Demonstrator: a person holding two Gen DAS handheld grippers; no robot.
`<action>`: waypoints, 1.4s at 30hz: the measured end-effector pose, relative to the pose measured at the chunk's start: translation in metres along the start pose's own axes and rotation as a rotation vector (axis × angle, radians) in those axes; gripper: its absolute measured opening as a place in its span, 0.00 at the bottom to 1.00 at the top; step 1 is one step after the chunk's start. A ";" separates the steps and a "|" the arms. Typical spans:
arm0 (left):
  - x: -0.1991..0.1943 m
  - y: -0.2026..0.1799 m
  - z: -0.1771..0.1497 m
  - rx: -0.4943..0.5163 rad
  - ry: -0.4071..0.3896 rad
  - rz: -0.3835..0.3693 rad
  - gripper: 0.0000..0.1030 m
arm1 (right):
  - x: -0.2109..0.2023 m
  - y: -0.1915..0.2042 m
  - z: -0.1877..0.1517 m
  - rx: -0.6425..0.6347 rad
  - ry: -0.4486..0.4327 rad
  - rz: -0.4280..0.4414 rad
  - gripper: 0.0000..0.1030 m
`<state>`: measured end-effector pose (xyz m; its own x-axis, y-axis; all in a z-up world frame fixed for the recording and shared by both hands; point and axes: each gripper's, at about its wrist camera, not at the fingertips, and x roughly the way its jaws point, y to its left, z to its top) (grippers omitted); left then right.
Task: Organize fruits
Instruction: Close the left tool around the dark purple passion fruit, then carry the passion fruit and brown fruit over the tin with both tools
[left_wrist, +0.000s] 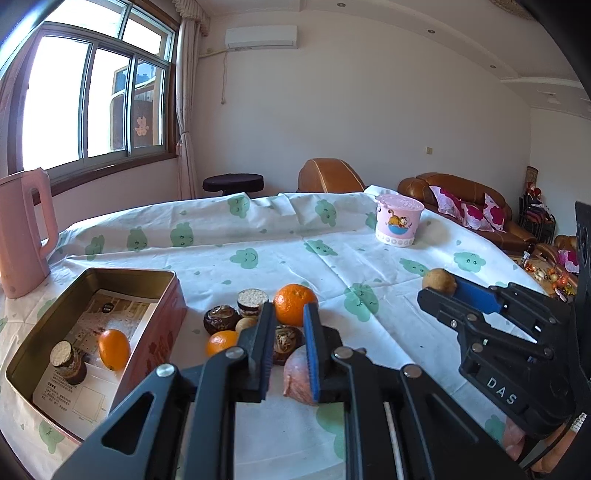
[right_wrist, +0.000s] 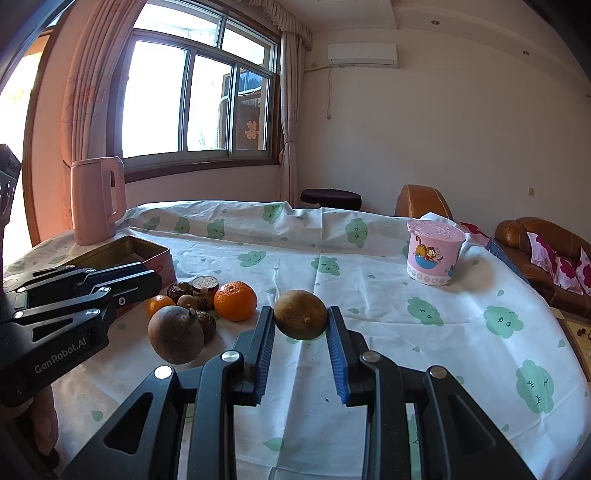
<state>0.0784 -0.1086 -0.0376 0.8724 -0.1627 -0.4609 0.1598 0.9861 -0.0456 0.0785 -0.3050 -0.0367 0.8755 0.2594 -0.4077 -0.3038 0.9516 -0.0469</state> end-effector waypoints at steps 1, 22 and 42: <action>0.000 0.000 0.000 0.003 0.003 -0.006 0.27 | 0.000 0.000 0.000 0.000 0.002 -0.001 0.29; 0.015 -0.041 -0.028 0.121 0.228 -0.215 0.68 | -0.027 -0.024 -0.017 0.069 -0.022 -0.029 0.29; 0.000 -0.033 -0.028 0.110 0.170 -0.226 0.47 | -0.025 -0.012 -0.018 0.055 -0.023 -0.003 0.29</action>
<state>0.0602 -0.1403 -0.0608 0.7209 -0.3604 -0.5919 0.3983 0.9144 -0.0717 0.0533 -0.3255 -0.0425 0.8848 0.2599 -0.3868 -0.2807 0.9598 0.0028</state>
